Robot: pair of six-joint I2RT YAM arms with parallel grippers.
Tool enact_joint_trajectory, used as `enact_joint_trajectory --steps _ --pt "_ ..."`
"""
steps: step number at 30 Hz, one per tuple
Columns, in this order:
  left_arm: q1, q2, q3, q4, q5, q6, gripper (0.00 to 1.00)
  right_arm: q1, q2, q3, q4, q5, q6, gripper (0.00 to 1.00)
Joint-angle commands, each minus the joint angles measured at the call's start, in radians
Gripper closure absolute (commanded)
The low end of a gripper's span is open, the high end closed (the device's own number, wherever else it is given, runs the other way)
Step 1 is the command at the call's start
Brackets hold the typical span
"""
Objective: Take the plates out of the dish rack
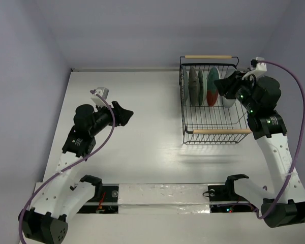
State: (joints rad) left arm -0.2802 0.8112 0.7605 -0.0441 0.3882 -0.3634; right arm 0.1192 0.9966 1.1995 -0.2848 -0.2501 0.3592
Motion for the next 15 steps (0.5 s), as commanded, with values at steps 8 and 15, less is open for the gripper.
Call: enact_joint_trajectory --steps 8,15 --pt "-0.002 -0.064 0.051 0.019 -0.020 0.055 0.80 0.123 0.086 0.126 -0.014 0.078 -0.049 1.00" --pt "-0.002 -0.055 0.028 0.015 -0.093 0.061 1.00 0.250 0.263 0.288 -0.128 0.286 -0.112 1.00"
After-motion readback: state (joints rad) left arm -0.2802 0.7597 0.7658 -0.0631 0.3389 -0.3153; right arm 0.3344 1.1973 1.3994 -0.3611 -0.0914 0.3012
